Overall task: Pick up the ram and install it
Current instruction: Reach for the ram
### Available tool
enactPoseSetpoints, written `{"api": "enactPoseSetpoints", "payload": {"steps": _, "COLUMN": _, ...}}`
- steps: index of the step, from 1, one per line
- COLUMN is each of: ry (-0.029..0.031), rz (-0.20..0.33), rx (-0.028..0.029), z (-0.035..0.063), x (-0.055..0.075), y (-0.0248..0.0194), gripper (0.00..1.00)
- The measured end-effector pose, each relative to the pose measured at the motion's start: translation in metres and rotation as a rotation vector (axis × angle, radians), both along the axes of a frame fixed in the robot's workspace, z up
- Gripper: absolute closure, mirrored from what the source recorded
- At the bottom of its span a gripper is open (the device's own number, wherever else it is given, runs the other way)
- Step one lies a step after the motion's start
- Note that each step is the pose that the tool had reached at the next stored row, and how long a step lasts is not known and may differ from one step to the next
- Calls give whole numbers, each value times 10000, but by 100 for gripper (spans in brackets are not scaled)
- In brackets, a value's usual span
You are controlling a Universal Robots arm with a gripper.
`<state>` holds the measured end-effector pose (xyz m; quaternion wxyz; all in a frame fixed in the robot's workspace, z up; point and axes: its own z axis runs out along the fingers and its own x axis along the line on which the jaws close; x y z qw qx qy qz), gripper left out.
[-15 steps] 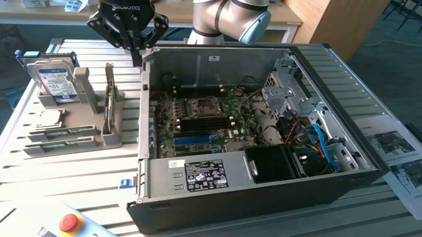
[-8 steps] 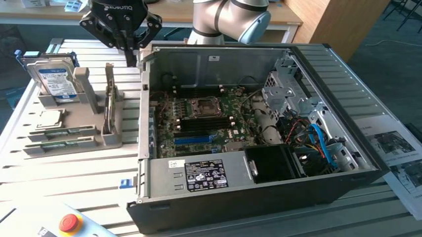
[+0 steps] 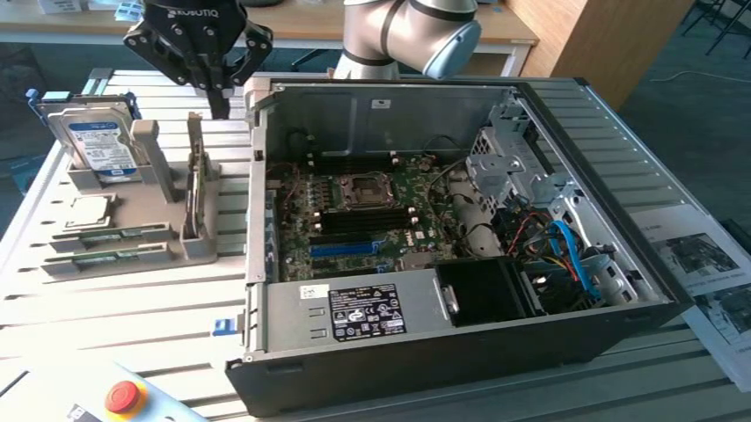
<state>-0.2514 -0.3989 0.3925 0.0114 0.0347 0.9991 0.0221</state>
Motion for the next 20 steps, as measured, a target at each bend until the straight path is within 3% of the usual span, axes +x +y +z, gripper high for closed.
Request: {"api": "enactPoseSetpoints", "payload": {"steps": 20, "ry": -1, "rz": 9, "rx": 1, "z": -3, "x": -350, "y": 0, "gripper": 89}}
